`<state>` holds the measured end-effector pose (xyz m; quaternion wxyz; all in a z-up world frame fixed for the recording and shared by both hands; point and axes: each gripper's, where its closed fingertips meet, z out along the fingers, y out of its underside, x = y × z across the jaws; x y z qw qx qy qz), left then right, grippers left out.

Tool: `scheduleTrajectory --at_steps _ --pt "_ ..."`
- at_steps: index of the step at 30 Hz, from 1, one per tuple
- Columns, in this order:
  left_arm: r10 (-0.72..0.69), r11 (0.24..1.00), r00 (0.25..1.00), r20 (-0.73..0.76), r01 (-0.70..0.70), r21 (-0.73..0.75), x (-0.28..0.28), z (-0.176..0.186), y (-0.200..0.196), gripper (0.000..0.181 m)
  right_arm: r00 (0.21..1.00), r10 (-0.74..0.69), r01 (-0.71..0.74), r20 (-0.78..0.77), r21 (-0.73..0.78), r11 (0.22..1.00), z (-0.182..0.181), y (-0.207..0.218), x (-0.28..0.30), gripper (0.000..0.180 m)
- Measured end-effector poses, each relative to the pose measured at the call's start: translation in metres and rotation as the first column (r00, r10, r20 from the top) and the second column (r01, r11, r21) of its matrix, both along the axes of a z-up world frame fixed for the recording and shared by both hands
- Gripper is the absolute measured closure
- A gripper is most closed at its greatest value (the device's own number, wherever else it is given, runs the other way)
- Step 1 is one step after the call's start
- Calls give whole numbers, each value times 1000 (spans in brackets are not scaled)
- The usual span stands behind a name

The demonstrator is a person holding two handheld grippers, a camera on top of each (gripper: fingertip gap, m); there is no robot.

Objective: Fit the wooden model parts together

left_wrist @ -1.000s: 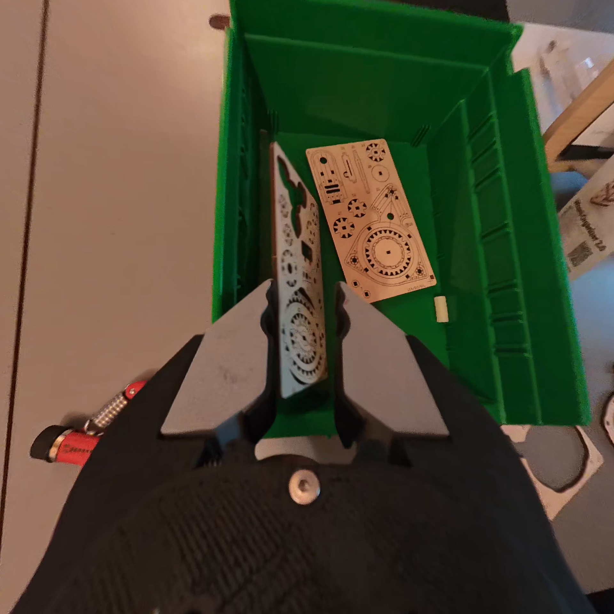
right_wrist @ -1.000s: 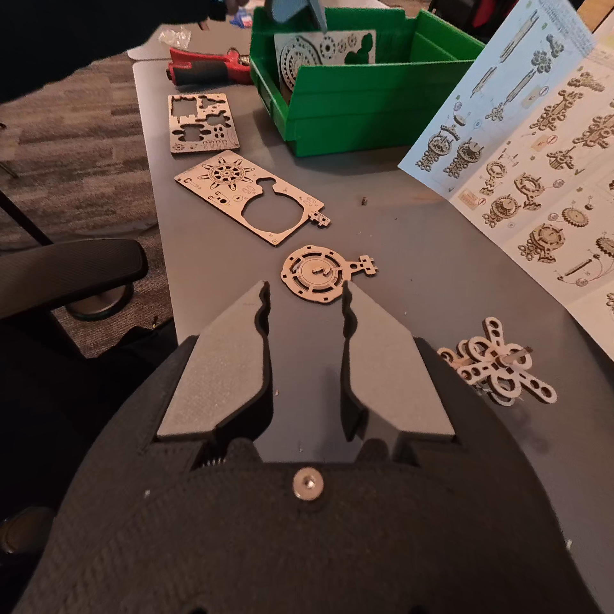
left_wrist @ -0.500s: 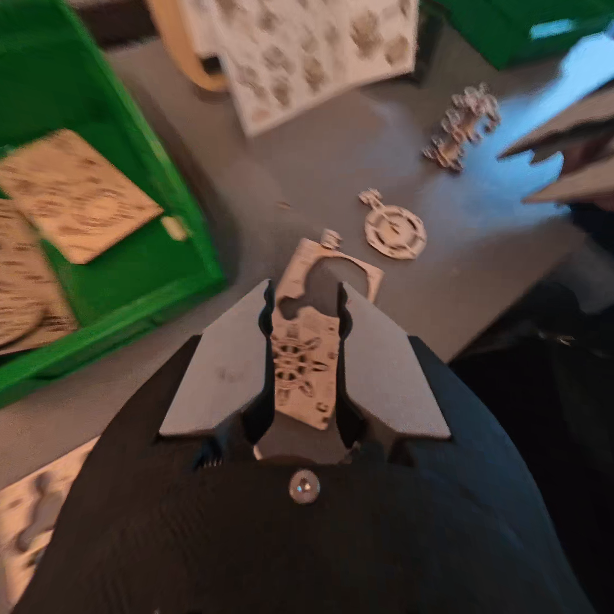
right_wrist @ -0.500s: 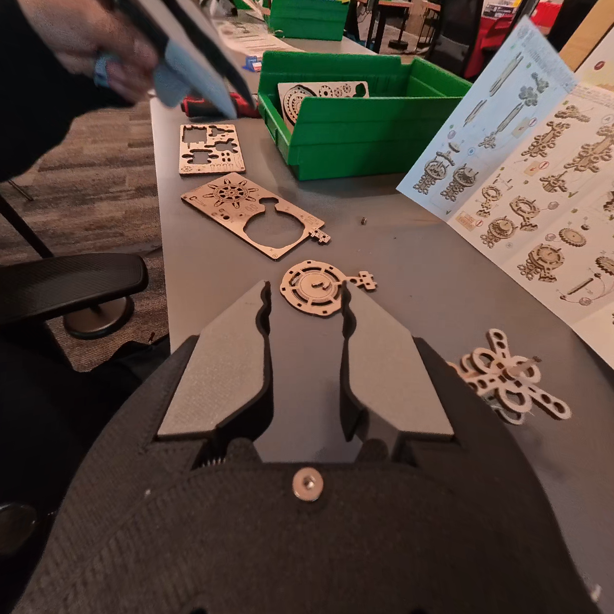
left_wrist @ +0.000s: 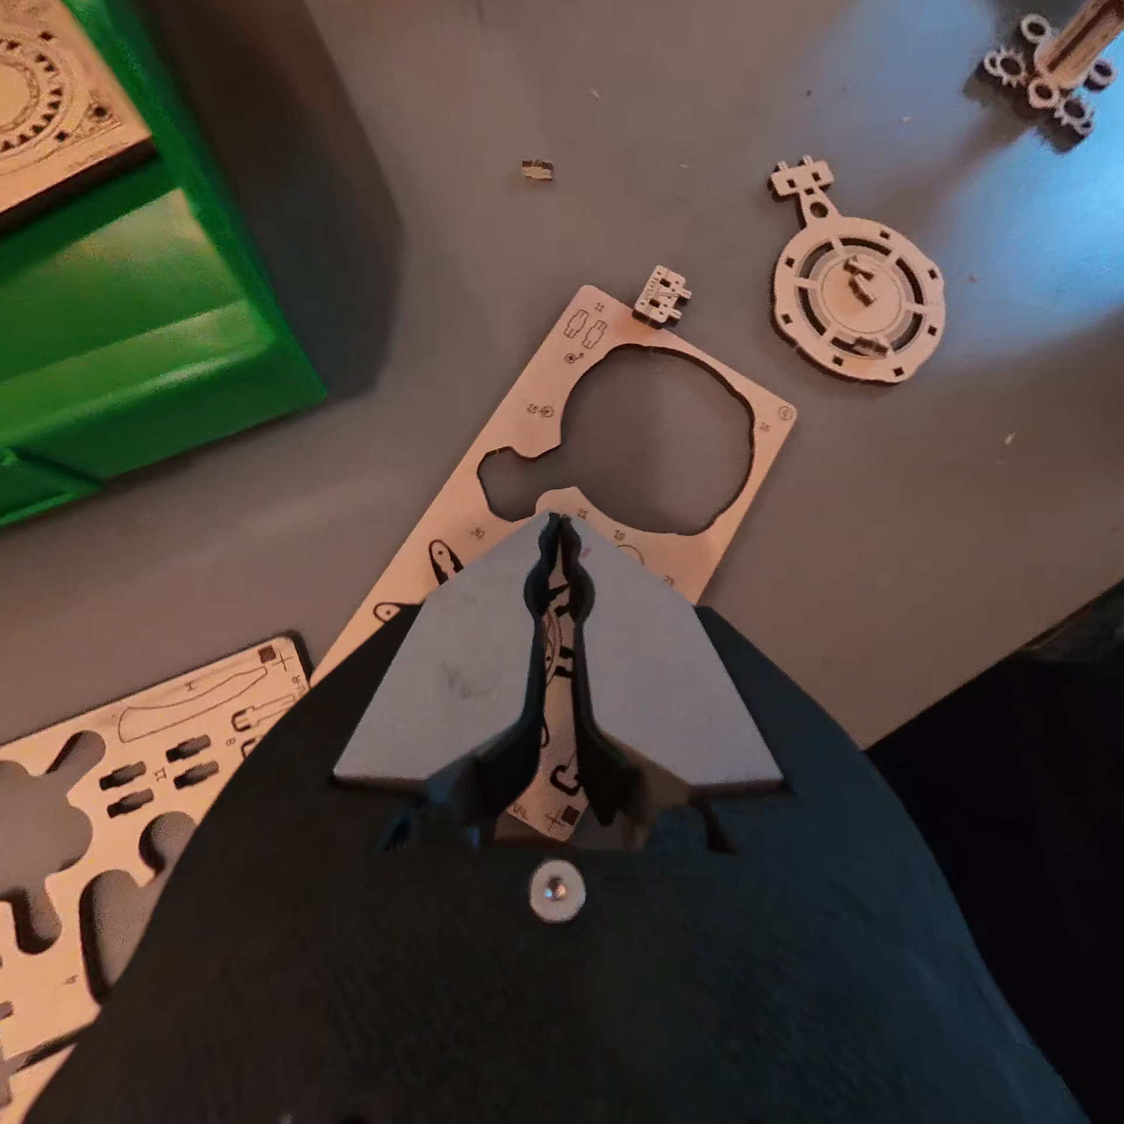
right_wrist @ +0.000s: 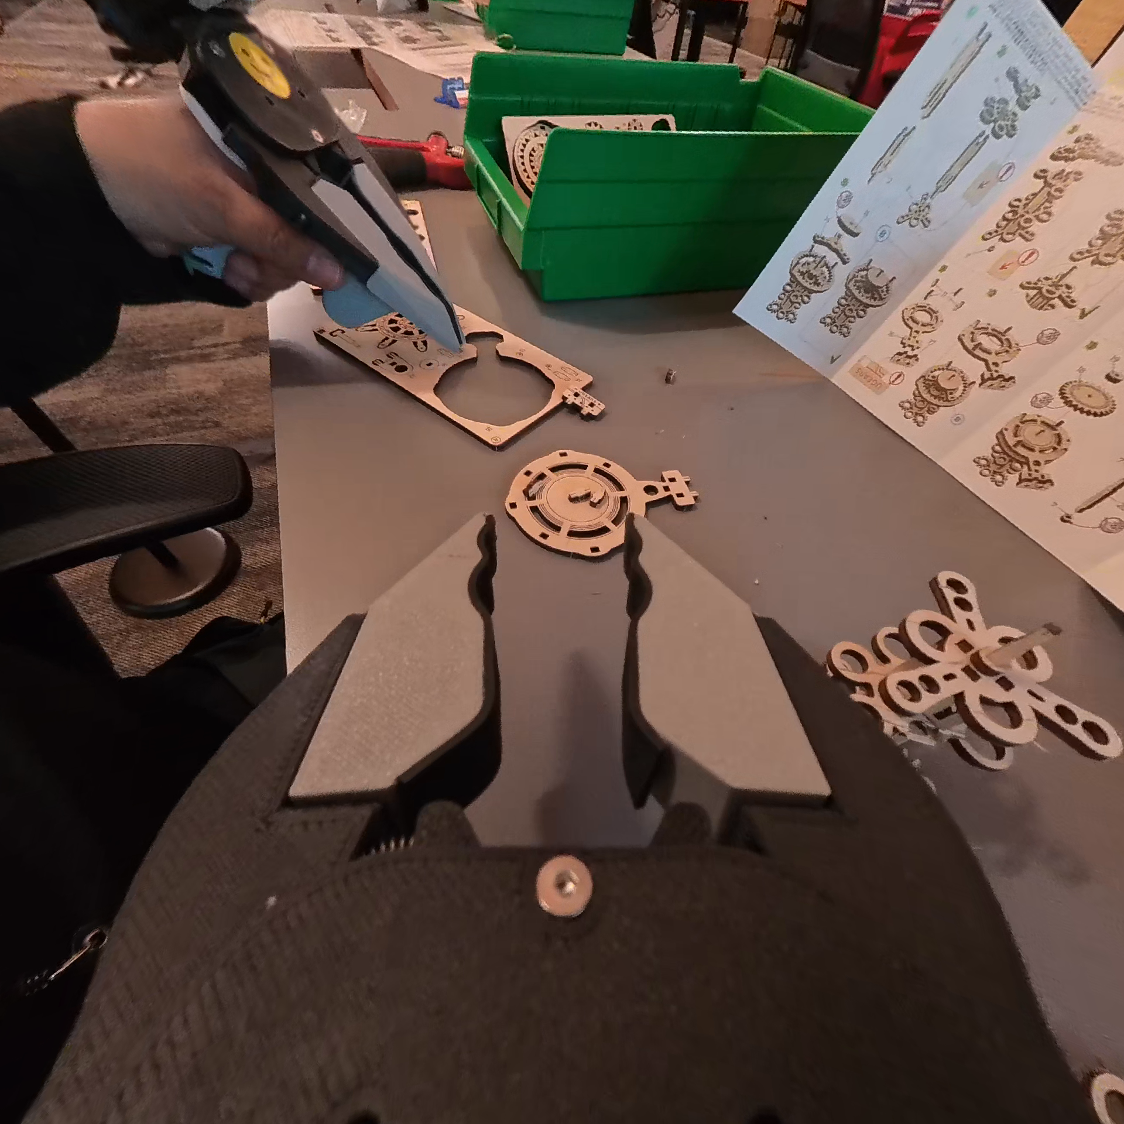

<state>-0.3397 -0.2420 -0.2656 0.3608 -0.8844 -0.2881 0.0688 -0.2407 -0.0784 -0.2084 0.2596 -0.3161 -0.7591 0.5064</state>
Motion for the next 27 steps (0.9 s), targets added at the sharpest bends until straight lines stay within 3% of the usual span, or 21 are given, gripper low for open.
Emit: scheduleTrajectory --at_steps 9,18,20,22,27 --pt "157 987 987 -45 -156 24 -11 0 -32 181 1000 -10 10 -16 -9 1000 3 2 0 141" --pt "206 978 977 -54 -204 42 -14 2 -45 181 999 -37 37 -33 -20 999 6 6 -3 141" --pt "156 982 987 -43 -150 114 -9 14 -29 163 999 -40 39 -33 -23 999 6 7 -3 142" --pt "95 981 994 -60 -83 176 -6 34 -6 163 999 -41 40 -33 -25 999 6 7 -4 142" --pt "-88 995 981 -176 96 41 -24 58 71 162 999 -38 37 -35 -20 999 6 5 -4 142"
